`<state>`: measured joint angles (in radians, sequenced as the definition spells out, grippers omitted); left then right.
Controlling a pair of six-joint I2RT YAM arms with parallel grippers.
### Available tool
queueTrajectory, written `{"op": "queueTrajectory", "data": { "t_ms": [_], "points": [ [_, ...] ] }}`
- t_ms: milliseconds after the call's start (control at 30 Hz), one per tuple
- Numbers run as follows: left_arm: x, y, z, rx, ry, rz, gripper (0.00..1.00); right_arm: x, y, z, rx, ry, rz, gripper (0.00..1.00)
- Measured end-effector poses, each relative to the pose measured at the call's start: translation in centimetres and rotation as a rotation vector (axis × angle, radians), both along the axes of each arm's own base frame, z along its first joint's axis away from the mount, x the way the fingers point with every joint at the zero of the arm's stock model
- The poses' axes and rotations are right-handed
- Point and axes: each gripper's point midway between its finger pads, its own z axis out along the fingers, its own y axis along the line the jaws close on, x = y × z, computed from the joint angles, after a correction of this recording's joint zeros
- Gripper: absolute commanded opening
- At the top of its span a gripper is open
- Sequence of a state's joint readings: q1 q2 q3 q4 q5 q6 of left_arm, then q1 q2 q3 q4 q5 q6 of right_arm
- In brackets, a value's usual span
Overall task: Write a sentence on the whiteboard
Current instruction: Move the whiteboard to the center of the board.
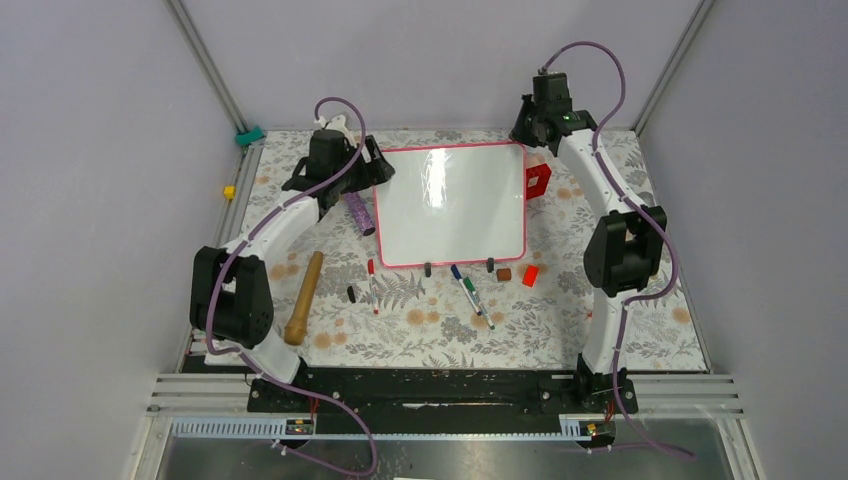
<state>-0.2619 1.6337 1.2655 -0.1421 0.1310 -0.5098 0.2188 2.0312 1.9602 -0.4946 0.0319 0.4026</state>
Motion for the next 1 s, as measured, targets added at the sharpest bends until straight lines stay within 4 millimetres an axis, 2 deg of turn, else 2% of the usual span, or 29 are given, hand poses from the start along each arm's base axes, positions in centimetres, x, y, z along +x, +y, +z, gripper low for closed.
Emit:
{"op": "queueTrajectory", "data": {
  "t_ms": [200, 267, 333, 467, 533, 667, 733, 833, 900, 1000],
  "points": [
    [-1.4, -0.4, -0.9, -0.002, 0.025, -0.013, 0.8, -0.7, -0.2, 0.3, -0.008, 0.003, 0.0, 0.0],
    [-1.5, -0.4, -0.7, -0.003, 0.022, -0.014, 0.85, -1.0, -0.3, 0.5, -0.011, 0.005, 0.002, 0.0],
    [-1.5, -0.3, -0.5, -0.001, 0.016, -0.012, 0.98, -1.1, -0.4, 0.7, -0.016, 0.003, 0.005, 0.0],
    [-1.4, 0.3, 0.1, 0.034, 0.016, 0.006, 0.99, -1.3, -0.8, 1.8, -0.043, -0.001, 0.009, 0.0],
    [-1.0, 0.8, 1.1, 0.055, -0.005, 0.023, 0.99, -1.1, -1.0, 4.1, -0.056, -0.035, 0.005, 0.0],
    [-1.1, 2.4, 4.1, 0.075, -0.078, 0.068, 0.99, -0.5, -1.1, 10.6, -0.047, -0.168, 0.007, 0.0],
    [-1.5, 3.3, 6.3, 0.073, -0.129, 0.091, 0.99, -0.9, -1.2, 12.4, -0.041, -0.203, 0.009, 0.0],
    [-2.7, 4.1, 9.8, 0.047, -0.232, 0.108, 0.99, -1.9, -1.3, 13.3, -0.036, -0.209, 0.012, 0.0],
    [-4.3, 4.2, 11.4, 0.016, -0.302, 0.089, 0.99, -3.1, -1.3, 13.3, -0.027, -0.194, 0.017, 0.0],
    [-6.7, 4.0, 11.6, -0.013, -0.349, 0.053, 0.99, -4.9, -1.0, 12.5, 0.007, -0.158, 0.037, 0.0]
  ]
}}
